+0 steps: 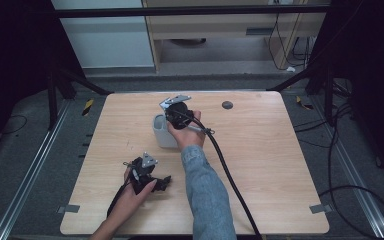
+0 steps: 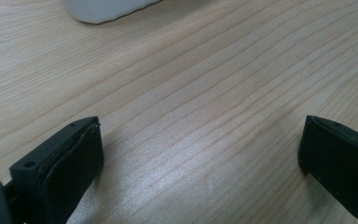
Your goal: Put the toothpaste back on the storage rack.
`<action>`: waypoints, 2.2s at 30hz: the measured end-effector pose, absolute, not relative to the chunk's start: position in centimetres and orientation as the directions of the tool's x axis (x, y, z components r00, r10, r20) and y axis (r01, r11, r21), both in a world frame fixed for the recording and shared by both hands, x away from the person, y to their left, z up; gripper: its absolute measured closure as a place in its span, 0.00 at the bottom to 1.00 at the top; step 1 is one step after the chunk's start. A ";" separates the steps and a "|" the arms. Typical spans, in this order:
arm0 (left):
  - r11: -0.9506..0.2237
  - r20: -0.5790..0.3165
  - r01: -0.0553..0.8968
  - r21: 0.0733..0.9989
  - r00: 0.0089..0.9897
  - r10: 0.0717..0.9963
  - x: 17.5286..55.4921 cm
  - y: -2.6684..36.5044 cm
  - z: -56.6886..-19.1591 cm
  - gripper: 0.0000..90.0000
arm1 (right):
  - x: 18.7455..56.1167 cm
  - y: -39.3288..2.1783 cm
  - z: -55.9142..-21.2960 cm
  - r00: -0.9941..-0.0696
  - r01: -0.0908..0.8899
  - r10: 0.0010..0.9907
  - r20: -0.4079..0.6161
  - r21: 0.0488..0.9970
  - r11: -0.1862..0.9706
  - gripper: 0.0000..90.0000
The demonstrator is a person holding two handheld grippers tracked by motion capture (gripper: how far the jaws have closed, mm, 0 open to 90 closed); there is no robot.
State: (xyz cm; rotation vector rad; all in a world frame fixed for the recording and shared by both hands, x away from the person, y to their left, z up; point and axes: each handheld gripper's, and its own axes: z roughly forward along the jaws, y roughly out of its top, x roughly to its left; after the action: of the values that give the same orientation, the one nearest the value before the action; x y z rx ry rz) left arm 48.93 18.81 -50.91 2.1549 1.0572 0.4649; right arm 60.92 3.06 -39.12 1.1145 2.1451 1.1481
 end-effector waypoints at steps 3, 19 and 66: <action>-0.436 0.019 0.551 0.711 0.606 0.796 48.9 18.8 -50.9 0.00 | 61.0 3.0 -39.1 -0.567 0.440 0.824 -0.019 0.838 0.323 0.88; -0.438 0.019 0.551 0.710 0.608 0.794 49.0 18.8 -50.9 0.00 | 61.1 3.1 -39.2 -0.569 0.446 0.822 -0.007 0.837 0.316 0.87; -0.441 0.019 0.549 0.710 0.611 0.791 49.0 18.8 -50.9 0.00 | 60.1 2.3 -38.7 -0.572 0.448 0.820 0.008 0.840 0.305 0.82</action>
State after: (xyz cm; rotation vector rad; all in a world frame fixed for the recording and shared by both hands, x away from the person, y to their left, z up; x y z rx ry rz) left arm 49.00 18.83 -50.91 2.1587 1.0495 0.4612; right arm 60.12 2.27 -38.69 1.1288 2.1531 1.1784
